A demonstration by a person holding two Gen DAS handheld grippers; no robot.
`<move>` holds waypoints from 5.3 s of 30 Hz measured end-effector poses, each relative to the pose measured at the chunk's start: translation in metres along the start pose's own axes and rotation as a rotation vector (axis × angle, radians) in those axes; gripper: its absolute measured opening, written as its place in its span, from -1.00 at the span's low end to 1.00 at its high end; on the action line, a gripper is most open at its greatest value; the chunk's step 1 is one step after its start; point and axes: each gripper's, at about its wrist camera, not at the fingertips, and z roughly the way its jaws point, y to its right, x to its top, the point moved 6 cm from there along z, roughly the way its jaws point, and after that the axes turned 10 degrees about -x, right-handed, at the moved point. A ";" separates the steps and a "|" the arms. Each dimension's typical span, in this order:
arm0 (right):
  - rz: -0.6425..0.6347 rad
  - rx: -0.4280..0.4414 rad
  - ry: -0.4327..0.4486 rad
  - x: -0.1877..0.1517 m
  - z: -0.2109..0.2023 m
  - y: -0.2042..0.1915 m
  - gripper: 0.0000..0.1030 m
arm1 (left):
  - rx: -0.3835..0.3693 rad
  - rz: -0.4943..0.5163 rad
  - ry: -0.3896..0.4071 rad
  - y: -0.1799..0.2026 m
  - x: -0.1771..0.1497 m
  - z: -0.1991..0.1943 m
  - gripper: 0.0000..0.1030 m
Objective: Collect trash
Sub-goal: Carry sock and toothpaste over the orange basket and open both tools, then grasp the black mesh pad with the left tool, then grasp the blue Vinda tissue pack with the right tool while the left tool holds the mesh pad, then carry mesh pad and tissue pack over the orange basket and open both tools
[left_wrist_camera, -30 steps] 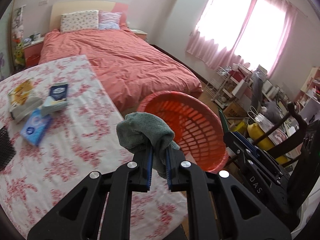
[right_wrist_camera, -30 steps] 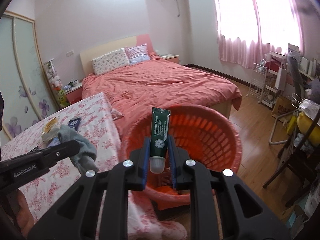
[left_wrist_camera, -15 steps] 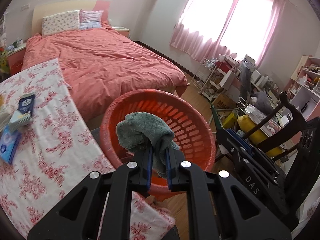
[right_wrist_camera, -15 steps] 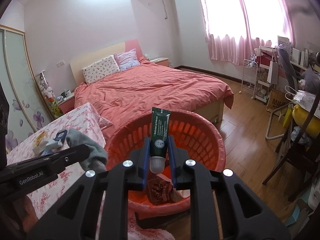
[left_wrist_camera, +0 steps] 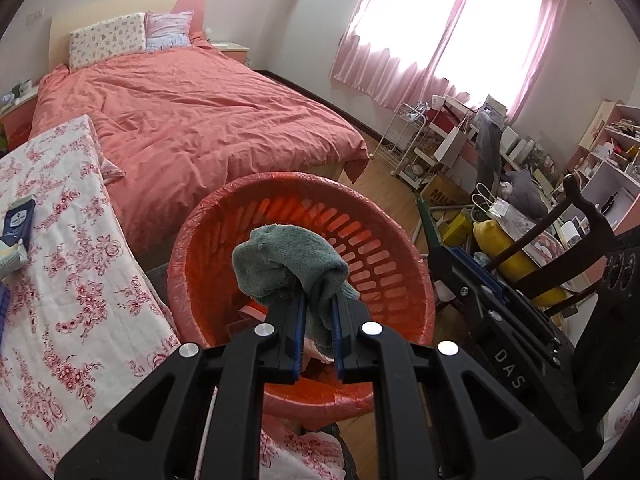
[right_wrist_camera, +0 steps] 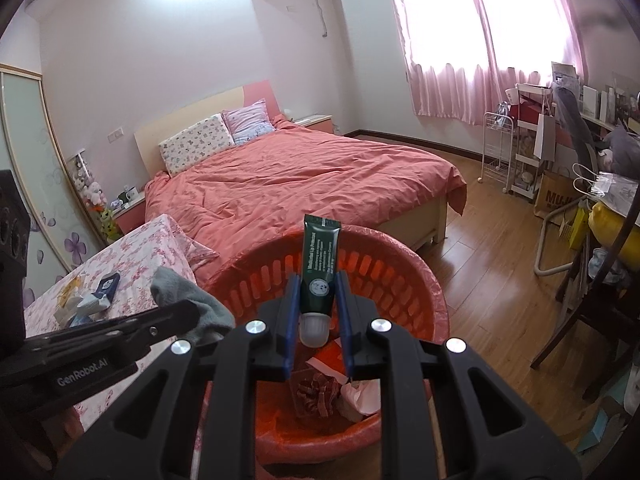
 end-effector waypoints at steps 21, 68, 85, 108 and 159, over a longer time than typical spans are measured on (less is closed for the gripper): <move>-0.003 -0.018 -0.024 -0.014 -0.001 -0.009 -0.02 | 0.221 -0.042 0.021 -0.060 -0.019 -0.050 0.24; -0.319 0.215 -0.118 -0.071 -0.041 -0.200 0.04 | 0.654 -0.357 0.152 -0.295 -0.089 -0.232 -0.42; -0.422 0.300 -0.145 -0.095 -0.051 -0.266 0.04 | 0.634 -0.335 0.279 -0.285 -0.089 -0.289 -0.90; -0.356 0.098 -0.307 -0.118 0.017 -0.398 0.23 | 0.637 -0.331 0.348 -0.282 -0.103 -0.339 -0.90; -0.318 0.286 -0.094 -0.072 -0.086 -0.233 -0.06 | 0.458 -0.202 0.315 -0.179 -0.070 -0.268 -0.90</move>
